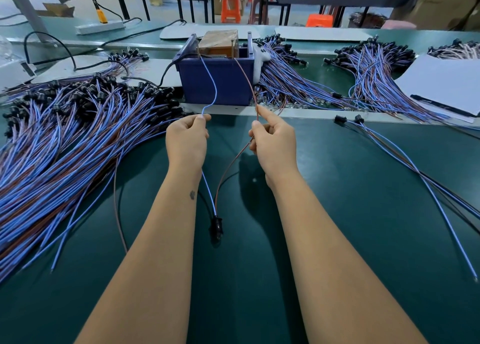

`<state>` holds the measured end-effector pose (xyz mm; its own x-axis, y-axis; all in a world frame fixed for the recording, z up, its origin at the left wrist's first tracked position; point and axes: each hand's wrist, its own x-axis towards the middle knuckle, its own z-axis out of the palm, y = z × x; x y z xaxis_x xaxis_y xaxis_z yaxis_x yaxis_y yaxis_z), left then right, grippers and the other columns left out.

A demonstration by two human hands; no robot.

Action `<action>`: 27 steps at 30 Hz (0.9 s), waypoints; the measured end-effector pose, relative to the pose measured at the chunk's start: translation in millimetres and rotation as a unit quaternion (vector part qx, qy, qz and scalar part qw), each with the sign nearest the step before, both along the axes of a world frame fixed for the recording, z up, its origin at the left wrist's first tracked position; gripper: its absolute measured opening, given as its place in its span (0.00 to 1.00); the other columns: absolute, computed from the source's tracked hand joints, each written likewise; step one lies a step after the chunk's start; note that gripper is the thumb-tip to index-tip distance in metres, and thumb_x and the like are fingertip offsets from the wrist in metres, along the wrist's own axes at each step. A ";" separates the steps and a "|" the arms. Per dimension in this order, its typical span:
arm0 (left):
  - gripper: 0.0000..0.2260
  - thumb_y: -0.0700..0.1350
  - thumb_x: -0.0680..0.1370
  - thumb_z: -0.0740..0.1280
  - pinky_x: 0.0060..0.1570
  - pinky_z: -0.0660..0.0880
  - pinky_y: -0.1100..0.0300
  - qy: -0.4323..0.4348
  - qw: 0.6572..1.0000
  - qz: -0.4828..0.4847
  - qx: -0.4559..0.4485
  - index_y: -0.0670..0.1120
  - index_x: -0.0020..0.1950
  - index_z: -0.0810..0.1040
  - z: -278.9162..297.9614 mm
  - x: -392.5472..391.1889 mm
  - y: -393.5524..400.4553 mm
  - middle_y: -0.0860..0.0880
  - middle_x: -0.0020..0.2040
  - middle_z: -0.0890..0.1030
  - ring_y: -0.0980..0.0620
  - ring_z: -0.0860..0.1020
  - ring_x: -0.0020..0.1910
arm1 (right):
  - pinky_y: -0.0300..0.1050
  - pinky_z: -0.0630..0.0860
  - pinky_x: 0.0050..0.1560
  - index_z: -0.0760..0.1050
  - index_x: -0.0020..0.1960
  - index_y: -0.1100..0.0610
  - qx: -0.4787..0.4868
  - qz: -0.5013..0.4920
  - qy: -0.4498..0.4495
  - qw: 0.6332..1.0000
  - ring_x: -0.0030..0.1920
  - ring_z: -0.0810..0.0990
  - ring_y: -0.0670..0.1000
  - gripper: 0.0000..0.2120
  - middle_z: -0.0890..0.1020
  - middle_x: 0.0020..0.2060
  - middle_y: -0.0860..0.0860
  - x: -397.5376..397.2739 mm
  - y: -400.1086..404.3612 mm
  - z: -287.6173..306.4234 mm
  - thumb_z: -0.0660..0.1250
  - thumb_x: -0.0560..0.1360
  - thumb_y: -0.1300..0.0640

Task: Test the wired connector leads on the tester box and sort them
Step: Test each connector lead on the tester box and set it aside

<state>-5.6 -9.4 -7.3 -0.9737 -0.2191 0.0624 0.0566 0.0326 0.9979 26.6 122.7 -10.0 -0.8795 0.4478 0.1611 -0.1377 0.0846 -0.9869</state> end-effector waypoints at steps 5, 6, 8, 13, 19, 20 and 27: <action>0.11 0.43 0.81 0.61 0.21 0.60 0.69 -0.005 1.000 0.001 0.012 0.49 0.45 0.82 0.1 -1.3 0.5 0.56 0.25 0.70 0.59 0.61 0.21 | 0.36 0.72 0.33 0.73 0.70 0.52 0.004 0.003 -0.001 1.000 0.25 0.71 0.41 0.19 0.76 0.32 0.49 -0.8 -1.2 -0.6 0.61 0.80 0.64; 0.11 0.43 0.81 0.61 0.21 0.60 0.69 -0.005 1.000 0.001 0.012 0.49 0.45 0.82 0.0 -1.4 0.4 0.57 0.25 0.70 0.59 0.61 0.21 | 0.36 0.73 0.33 0.73 0.69 0.52 0.005 0.002 -0.001 1.000 0.25 0.71 0.41 0.19 0.76 0.32 0.49 -0.9 -1.2 -0.5 0.61 0.80 0.63; 0.11 0.43 0.81 0.61 0.21 0.60 0.69 -0.005 1.000 0.000 0.012 0.49 0.45 0.82 0.1 -1.0 -0.1 0.57 0.24 0.70 0.59 0.61 0.21 | 0.36 0.73 0.33 0.73 0.69 0.52 0.005 0.003 -0.002 1.000 0.26 0.72 0.42 0.19 0.76 0.32 0.48 -0.9 -0.9 -0.1 0.61 0.80 0.63; 0.11 0.43 0.80 0.61 0.22 0.60 0.68 -0.004 1.000 -0.002 0.011 0.49 0.45 0.82 0.4 -0.9 -0.5 0.55 0.26 0.70 0.59 0.61 0.22 | 0.34 0.72 0.32 0.74 0.69 0.52 -0.005 0.008 -0.003 1.000 0.29 0.72 0.45 0.19 0.76 0.33 0.50 -0.1 -1.5 -0.2 0.60 0.80 0.64; 0.11 0.42 0.80 0.61 0.21 0.60 0.69 -0.008 1.000 -0.001 0.008 0.50 0.45 0.82 0.4 -1.7 0.3 0.56 0.25 0.69 0.59 0.61 0.21 | 0.34 0.72 0.32 0.74 0.68 0.51 -0.001 0.004 -0.005 1.000 0.28 0.73 0.43 0.19 0.76 0.33 0.49 0.1 -0.8 0.0 0.61 0.80 0.63; 0.11 0.43 0.80 0.61 0.21 0.60 0.69 -0.009 1.000 0.000 0.008 0.50 0.44 0.82 0.5 -2.2 0.2 0.57 0.25 0.69 0.59 0.61 0.20 | 0.34 0.72 0.31 0.74 0.68 0.51 -0.001 0.004 -0.005 1.000 0.28 0.73 0.44 0.19 0.76 0.33 0.50 0.2 -0.8 -0.1 0.61 0.80 0.63; 0.11 0.43 0.80 0.61 0.21 0.60 0.70 -0.009 1.000 0.004 0.011 0.50 0.45 0.82 -0.3 -4.4 -0.7 0.57 0.25 0.70 0.59 0.61 0.21 | 0.35 0.73 0.33 0.73 0.69 0.51 0.013 0.005 -0.010 1.000 0.25 0.74 0.40 0.19 0.76 0.34 0.50 0.7 -0.3 0.3 0.61 0.80 0.63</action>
